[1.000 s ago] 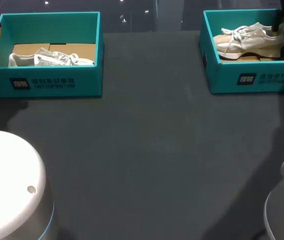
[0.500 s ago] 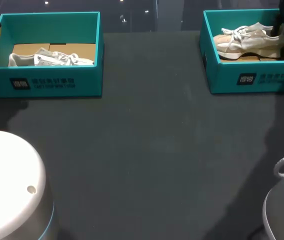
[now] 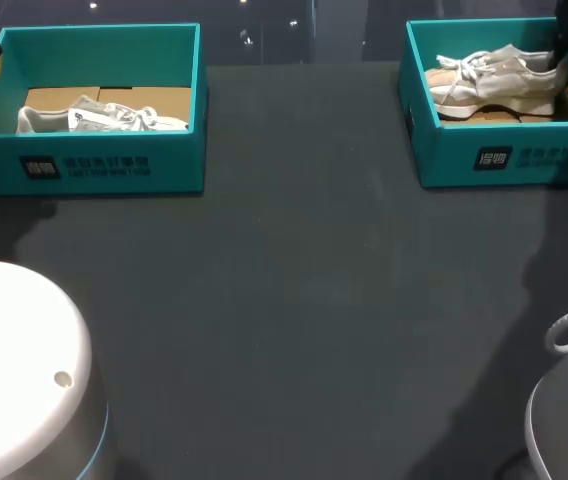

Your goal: Take the shoe out of the shoebox, open the shoe tongue, remove and reinsert the insole, then place the shoe into the shoebox

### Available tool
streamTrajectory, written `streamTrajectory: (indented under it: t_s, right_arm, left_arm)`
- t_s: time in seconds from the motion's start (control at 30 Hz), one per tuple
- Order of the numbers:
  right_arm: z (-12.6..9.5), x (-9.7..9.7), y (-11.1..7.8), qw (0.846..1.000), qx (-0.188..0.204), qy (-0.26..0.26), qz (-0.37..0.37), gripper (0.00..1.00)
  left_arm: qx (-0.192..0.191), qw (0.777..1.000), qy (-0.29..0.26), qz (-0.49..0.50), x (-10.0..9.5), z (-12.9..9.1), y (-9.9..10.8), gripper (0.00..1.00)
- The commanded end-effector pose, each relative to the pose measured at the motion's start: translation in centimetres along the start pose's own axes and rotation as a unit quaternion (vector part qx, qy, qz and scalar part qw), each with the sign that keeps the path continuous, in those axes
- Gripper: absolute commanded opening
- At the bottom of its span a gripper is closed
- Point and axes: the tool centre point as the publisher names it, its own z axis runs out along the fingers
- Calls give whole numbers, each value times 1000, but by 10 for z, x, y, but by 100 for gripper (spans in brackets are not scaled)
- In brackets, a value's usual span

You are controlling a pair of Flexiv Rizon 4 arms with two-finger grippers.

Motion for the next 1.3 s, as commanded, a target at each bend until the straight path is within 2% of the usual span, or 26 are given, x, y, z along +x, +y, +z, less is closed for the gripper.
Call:
streamTrajectory:
  t_s: [0.03, 0.3, 0.57, 0.87, 1.13, 1.3]
  right_arm:
    - [-9, -2, 0, 1000, -6, 9, -3, 0]
    - [-18, -11, 5, 1000, -1, 10, -18, 0]
    - [-36, -10, 10, 1000, -1, 4, -24, 0]
    - [-90, -7, 8, 1000, -8, -11, -24, 0]
    - [-149, -5, -2, 999, -25, -28, -13, 0]
    - [-183, 5, -12, 998, -41, -44, -18, 0]
  left_arm:
    - [-1, 1000, 1, 0, 0, 0, -1, 100]
    - [-1, 1000, 1, 0, 0, 0, -1, 100]
    - [-1, 1000, 1, 0, 0, 0, -1, 100]
    - [-1, 1000, 1, 0, 0, 0, -1, 100]
    - [-1, 1000, 1, 0, 0, 0, -1, 100]
    - [-1, 1000, 1, 0, 0, 0, -1, 100]
